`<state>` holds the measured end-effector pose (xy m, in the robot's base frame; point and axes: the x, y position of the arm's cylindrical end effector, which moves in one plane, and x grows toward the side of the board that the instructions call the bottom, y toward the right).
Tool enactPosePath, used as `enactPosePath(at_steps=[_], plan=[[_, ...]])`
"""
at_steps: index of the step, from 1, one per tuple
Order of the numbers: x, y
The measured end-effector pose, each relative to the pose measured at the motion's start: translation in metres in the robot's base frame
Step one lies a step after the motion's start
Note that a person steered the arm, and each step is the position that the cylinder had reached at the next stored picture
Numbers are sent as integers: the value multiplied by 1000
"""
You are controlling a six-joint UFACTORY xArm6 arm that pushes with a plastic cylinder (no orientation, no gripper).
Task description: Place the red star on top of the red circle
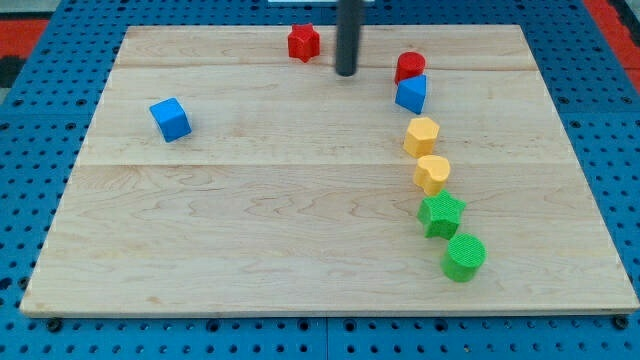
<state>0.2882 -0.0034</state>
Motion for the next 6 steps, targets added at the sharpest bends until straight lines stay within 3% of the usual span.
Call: enactPosePath(at_steps=[1, 2, 3, 5, 6], plan=[[-12, -75], [-62, -79], [-70, -50], [-23, 54], [-23, 90]])
